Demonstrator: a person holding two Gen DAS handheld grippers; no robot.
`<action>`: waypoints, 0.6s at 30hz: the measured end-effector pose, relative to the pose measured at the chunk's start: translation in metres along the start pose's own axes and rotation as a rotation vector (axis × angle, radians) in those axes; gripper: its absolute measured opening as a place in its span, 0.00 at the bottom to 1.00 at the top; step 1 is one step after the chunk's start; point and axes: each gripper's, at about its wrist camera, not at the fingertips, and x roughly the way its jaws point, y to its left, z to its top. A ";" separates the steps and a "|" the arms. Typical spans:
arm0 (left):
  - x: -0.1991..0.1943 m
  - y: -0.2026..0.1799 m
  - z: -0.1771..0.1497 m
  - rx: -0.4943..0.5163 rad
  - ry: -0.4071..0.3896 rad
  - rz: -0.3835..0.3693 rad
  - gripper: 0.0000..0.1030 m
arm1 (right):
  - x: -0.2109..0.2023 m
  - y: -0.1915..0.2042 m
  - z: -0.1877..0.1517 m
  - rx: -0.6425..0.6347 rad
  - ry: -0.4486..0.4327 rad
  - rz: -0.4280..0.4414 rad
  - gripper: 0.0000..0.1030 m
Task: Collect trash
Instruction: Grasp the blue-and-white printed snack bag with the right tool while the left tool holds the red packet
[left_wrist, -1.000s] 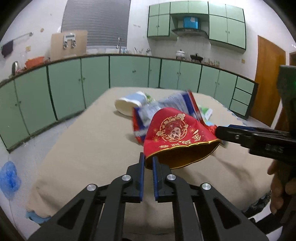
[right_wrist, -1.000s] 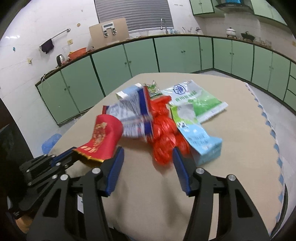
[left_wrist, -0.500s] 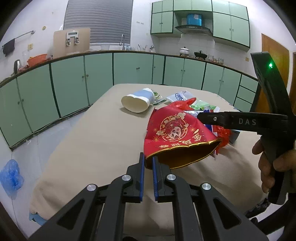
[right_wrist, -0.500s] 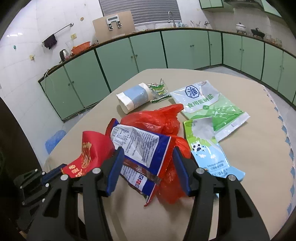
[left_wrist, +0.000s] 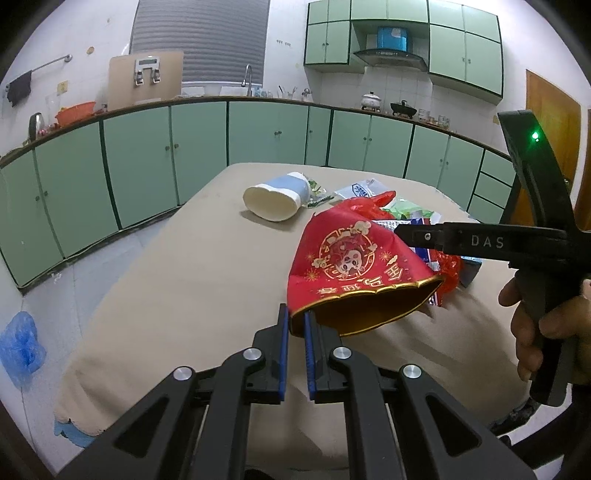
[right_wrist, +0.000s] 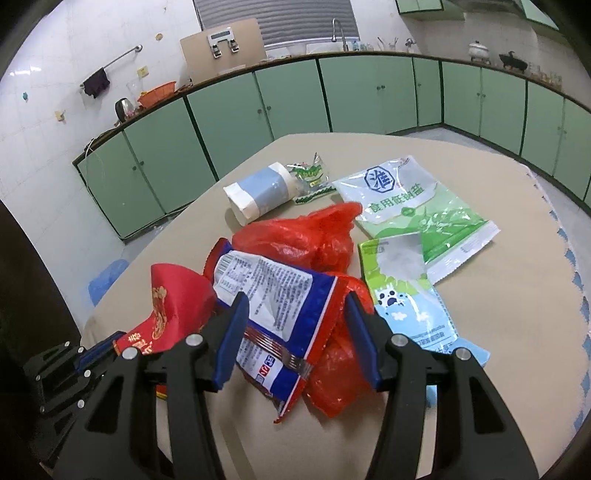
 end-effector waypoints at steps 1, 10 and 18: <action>0.001 0.000 0.000 -0.002 0.001 0.000 0.08 | 0.000 -0.001 0.000 0.003 0.002 0.006 0.52; 0.002 -0.003 -0.001 0.000 0.003 -0.001 0.08 | 0.001 0.000 0.000 -0.008 0.006 0.021 0.51; 0.002 -0.003 -0.001 0.002 0.005 -0.002 0.08 | -0.005 -0.001 -0.001 -0.010 0.006 0.061 0.10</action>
